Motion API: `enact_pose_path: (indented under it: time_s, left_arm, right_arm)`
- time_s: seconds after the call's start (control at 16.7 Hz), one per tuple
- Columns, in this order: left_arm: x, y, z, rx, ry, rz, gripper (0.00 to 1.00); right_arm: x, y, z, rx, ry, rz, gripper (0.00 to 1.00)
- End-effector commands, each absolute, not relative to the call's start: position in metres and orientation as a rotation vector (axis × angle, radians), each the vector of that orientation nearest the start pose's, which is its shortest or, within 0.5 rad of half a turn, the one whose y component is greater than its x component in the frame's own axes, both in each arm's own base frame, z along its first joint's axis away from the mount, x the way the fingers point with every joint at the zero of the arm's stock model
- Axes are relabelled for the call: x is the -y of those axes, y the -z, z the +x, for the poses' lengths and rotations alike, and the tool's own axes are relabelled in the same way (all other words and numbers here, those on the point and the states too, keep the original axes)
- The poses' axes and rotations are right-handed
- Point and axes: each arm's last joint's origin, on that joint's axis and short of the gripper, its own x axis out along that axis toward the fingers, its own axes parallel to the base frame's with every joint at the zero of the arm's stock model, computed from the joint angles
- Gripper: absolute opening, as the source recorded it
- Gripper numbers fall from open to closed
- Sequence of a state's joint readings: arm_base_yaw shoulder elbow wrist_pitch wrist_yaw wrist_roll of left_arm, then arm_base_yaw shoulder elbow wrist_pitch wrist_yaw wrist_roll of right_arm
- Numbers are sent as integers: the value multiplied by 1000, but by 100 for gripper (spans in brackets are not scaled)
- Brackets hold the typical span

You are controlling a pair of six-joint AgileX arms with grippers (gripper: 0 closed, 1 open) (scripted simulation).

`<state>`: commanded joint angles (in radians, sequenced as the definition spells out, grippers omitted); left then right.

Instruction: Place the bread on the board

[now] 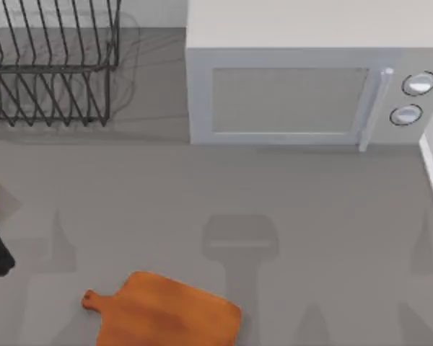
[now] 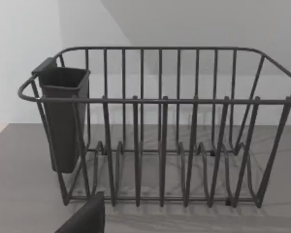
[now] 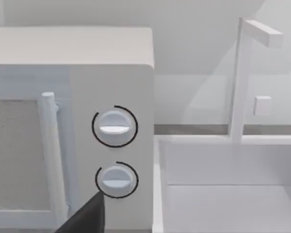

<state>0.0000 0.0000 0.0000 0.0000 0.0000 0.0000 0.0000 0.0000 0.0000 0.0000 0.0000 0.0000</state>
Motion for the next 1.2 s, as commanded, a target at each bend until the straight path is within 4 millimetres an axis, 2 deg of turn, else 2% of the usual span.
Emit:
enact_pose_path:
  time_s: [0.24,0.42,0.6,0.72,0.9,1.2]
  left_arm:
    - [1,-166,106,-22,-6,19,100]
    - [-1,-188,109,-113,-17,92,100]
    - [-5,-219,123,-283,-13,198,100]
    - [-8,-236,144,-444,8,275,100]
    - [-17,-250,190,-723,76,384,100]
    - [-39,-242,274,-1127,262,513,100]
  right_arm:
    - [1,-160,106,0,0,0,100]
    - [1,-160,106,0,0,0,100]
    - [1,-160,106,0,0,0,100]
    - [1,-160,106,0,0,0,100]
    - [1,-160,106,0,0,0,100]
    - [1,-160,106,0,0,0,100]
